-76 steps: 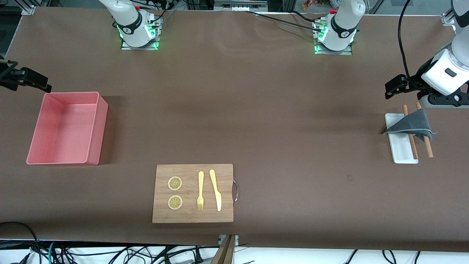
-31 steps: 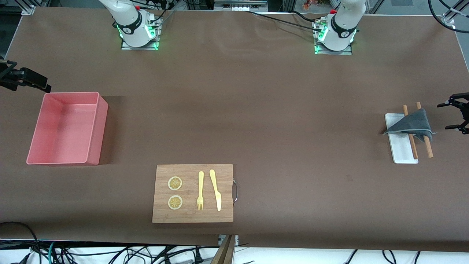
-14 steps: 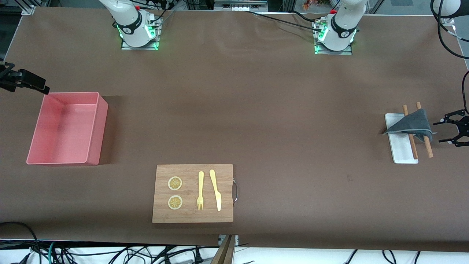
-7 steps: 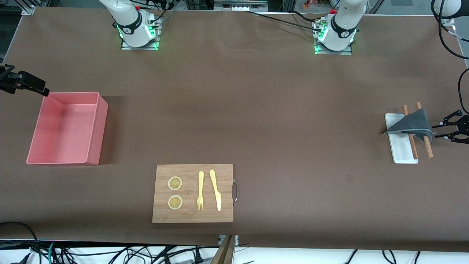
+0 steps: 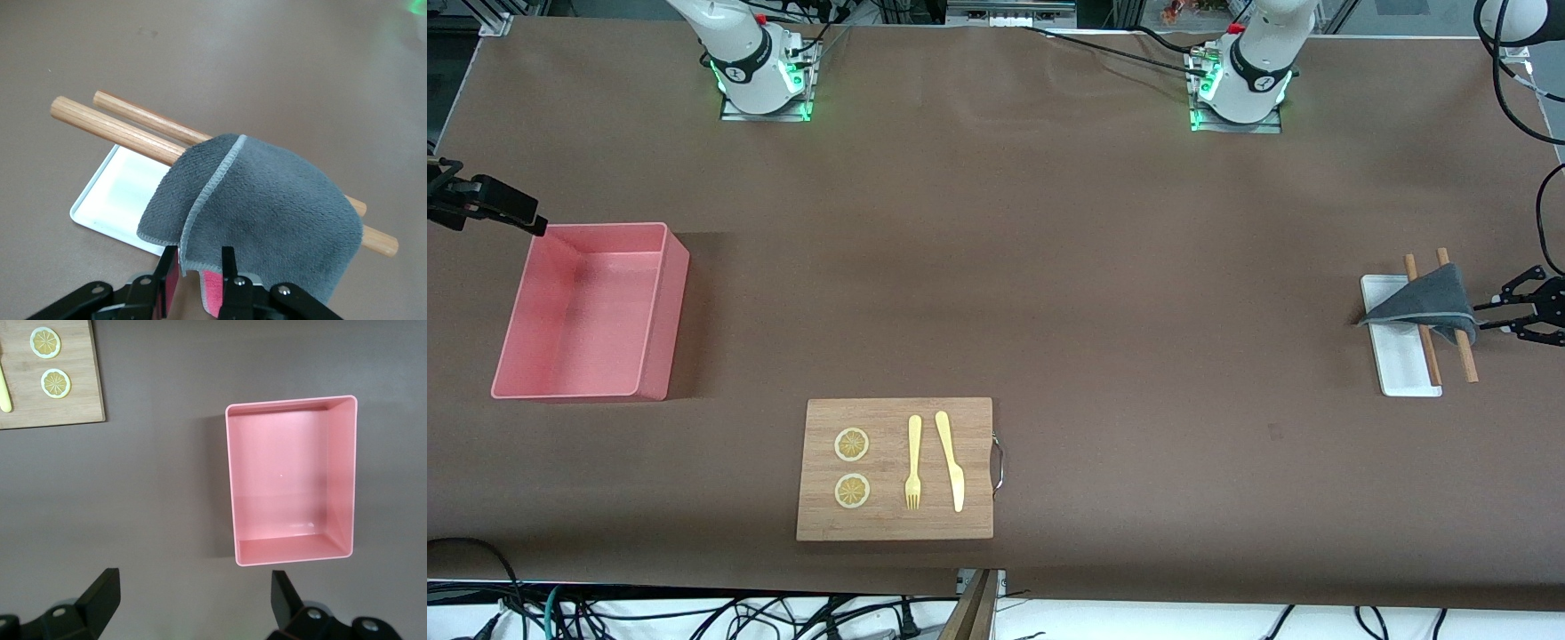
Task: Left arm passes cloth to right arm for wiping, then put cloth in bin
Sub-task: 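Close the left gripper on the grey cloth and lift it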
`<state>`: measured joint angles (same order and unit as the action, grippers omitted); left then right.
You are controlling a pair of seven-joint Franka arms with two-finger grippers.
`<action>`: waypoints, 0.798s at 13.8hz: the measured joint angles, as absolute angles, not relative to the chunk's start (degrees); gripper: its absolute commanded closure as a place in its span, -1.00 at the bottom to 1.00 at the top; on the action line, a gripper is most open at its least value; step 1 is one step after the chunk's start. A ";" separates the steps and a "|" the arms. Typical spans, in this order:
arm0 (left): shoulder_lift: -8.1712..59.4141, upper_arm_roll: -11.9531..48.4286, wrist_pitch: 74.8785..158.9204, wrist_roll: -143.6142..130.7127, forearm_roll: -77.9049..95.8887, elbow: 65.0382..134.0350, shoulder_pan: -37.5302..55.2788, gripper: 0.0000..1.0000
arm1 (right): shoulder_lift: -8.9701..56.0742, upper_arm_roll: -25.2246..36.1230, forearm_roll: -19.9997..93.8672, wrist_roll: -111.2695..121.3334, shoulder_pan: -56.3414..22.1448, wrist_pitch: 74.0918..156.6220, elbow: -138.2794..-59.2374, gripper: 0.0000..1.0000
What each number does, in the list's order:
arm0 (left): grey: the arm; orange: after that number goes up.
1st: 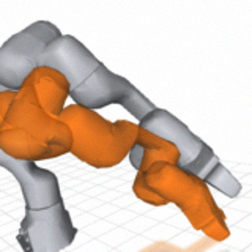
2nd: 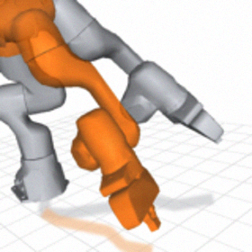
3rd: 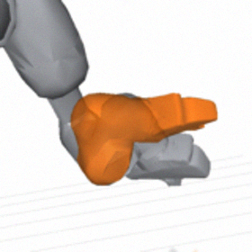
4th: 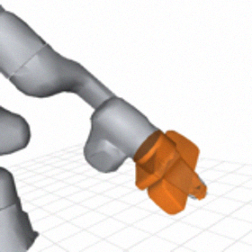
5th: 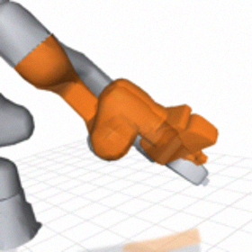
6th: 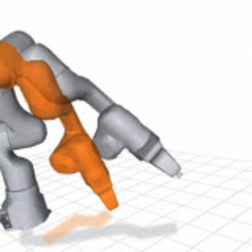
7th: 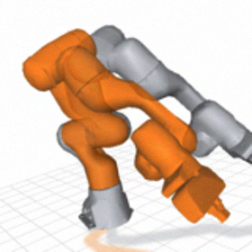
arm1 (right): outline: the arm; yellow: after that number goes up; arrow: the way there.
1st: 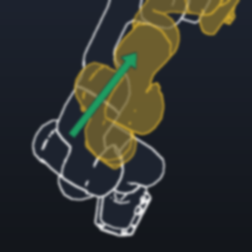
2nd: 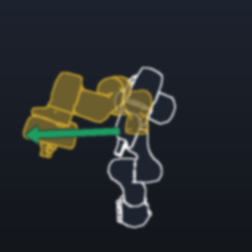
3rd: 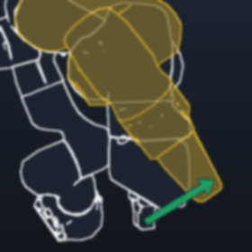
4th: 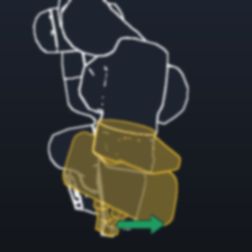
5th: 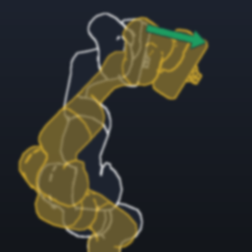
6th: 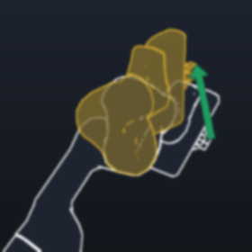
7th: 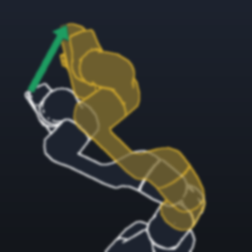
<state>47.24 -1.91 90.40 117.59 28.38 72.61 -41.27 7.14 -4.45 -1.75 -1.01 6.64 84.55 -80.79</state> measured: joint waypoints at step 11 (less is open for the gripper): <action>47.22 -1.89 87.12 118.39 28.38 72.28 -41.51 1.00 | 7.14 -4.45 -1.75 -1.01 6.64 84.87 -80.79 -1.00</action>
<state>47.22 -1.89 87.12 118.39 28.38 72.28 -41.51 7.14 -4.45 -1.75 -1.01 6.64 84.87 -80.79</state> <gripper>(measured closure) 0.982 0.000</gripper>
